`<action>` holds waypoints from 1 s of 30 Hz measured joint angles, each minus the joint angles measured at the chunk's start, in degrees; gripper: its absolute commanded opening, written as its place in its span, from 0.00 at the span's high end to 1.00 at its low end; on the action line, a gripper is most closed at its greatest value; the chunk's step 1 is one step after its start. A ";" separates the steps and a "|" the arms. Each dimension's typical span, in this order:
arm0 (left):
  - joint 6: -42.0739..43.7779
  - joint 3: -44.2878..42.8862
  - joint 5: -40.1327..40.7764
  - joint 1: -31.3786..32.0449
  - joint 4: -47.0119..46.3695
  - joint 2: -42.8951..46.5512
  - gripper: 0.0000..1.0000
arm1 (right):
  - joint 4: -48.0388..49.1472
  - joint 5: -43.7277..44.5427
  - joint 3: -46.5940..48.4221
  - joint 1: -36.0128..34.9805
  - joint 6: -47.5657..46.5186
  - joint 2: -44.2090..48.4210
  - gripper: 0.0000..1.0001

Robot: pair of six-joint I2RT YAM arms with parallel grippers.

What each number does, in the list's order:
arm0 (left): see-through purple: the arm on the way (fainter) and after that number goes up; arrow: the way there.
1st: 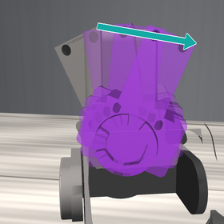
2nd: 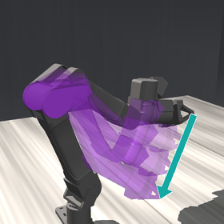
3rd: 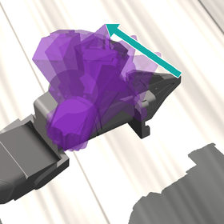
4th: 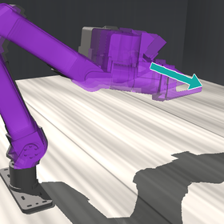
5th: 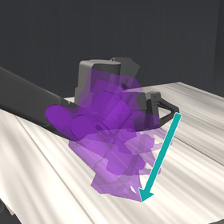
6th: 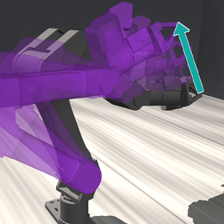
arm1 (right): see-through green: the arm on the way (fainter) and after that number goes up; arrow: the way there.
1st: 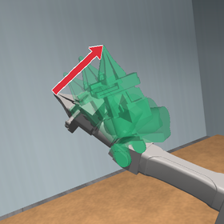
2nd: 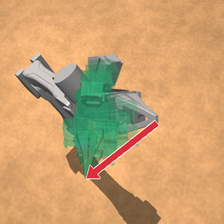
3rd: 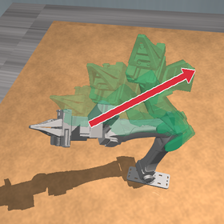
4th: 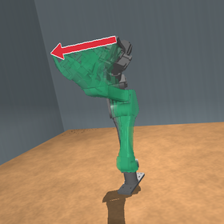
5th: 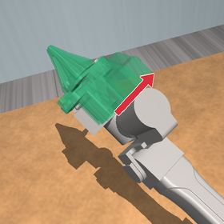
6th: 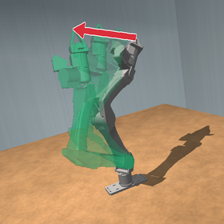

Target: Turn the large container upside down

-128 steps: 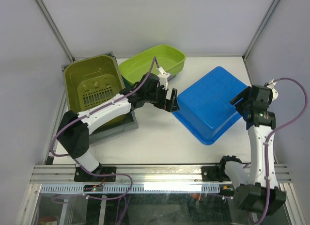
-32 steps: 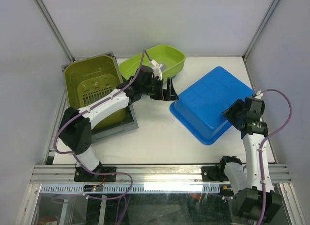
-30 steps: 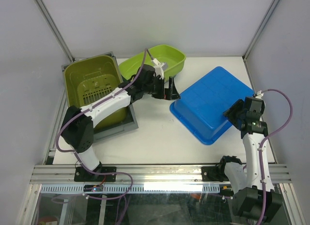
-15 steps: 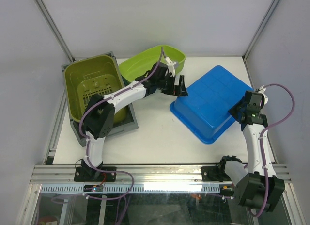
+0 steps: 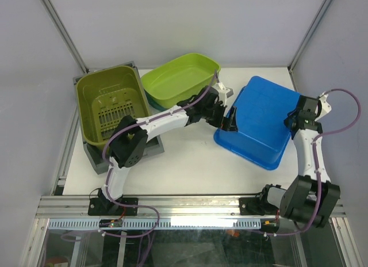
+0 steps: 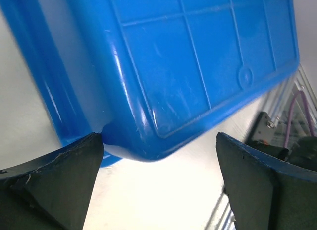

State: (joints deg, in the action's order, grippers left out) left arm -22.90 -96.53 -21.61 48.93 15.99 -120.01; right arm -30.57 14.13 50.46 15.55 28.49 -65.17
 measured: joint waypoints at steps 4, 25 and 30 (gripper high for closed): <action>-1.51 0.26 -1.40 4.02 -1.05 0.00 0.01 | 0.04 -0.76 6.64 0.48 -0.35 -7.37 0.62; -1.79 23.91 7.08 3.43 0.22 39.43 0.01 | -20.39 -33.57 -1.29 -0.57 -2.34 31.95 0.29; -1.79 29.99 11.47 2.23 2.12 48.68 0.01 | -27.23 -34.88 -9.51 -1.07 1.66 36.48 0.28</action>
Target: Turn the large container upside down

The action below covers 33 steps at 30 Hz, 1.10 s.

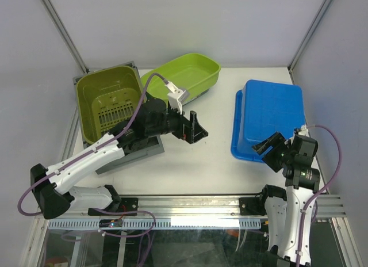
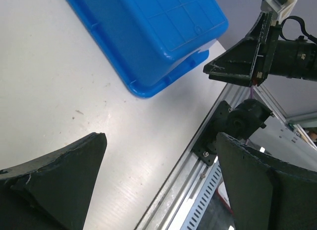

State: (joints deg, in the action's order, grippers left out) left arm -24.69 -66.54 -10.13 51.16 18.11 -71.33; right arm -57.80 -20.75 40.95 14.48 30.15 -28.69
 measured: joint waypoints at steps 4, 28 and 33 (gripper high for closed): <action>-0.07 2.64 1.38 0.00 0.94 2.56 0.01 | 1.11 1.31 -3.30 -0.02 2.86 -0.79 0.28; -2.36 7.06 3.63 0.00 5.97 6.84 0.01 | 36.13 22.38 -1.31 1.20 3.98 -23.10 0.12; -2.36 7.87 5.68 0.00 8.57 7.76 0.01 | 38.03 9.14 -3.32 1.18 4.52 -10.32 0.13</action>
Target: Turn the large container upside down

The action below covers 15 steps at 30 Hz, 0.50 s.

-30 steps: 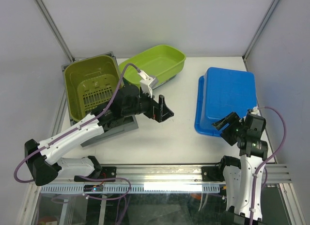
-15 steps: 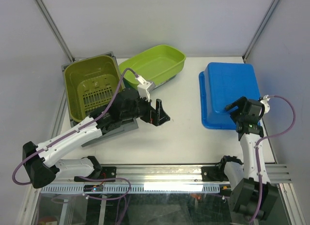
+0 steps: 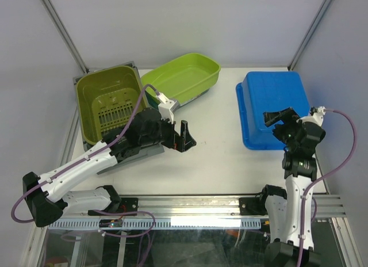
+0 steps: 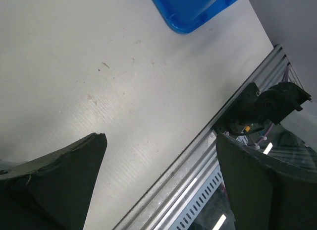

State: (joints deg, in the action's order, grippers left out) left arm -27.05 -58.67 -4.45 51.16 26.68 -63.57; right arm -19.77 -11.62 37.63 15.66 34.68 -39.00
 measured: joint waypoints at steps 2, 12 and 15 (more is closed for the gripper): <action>0.02 0.00 0.17 0.00 0.44 0.00 0.01 | 1.22 -4.81 -1.99 -0.61 1.46 4.26 0.13; -0.13 0.04 1.29 0.00 1.40 0.11 0.01 | -1.84 -10.36 -12.22 -9.44 4.76 5.51 0.12; -0.81 0.37 2.34 0.00 1.75 0.79 0.01 | -0.02 -7.39 -12.72 -9.44 4.92 1.55 0.11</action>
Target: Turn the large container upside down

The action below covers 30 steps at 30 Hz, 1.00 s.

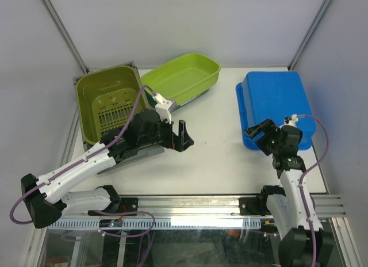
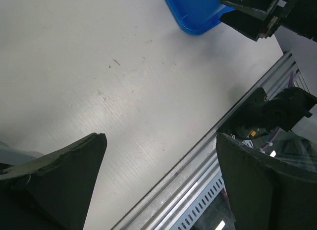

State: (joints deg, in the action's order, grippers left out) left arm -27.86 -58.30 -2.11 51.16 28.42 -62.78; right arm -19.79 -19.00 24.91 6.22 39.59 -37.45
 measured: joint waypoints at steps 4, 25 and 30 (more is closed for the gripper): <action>-0.63 0.02 1.14 0.00 0.33 0.42 0.01 | 6.91 4.98 1.07 0.24 -0.31 -12.55 0.10; -2.16 -0.33 3.54 0.00 3.63 0.92 0.01 | 17.97 9.11 15.98 9.94 -7.19 -37.46 0.07; -1.53 -2.19 3.56 0.00 3.67 -0.02 0.01 | 19.10 9.27 15.85 12.04 -7.26 -36.74 0.07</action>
State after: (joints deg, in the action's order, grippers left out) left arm -29.39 -60.49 1.45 51.16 32.10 -62.81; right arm -0.69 -9.74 40.75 18.26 32.34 -74.19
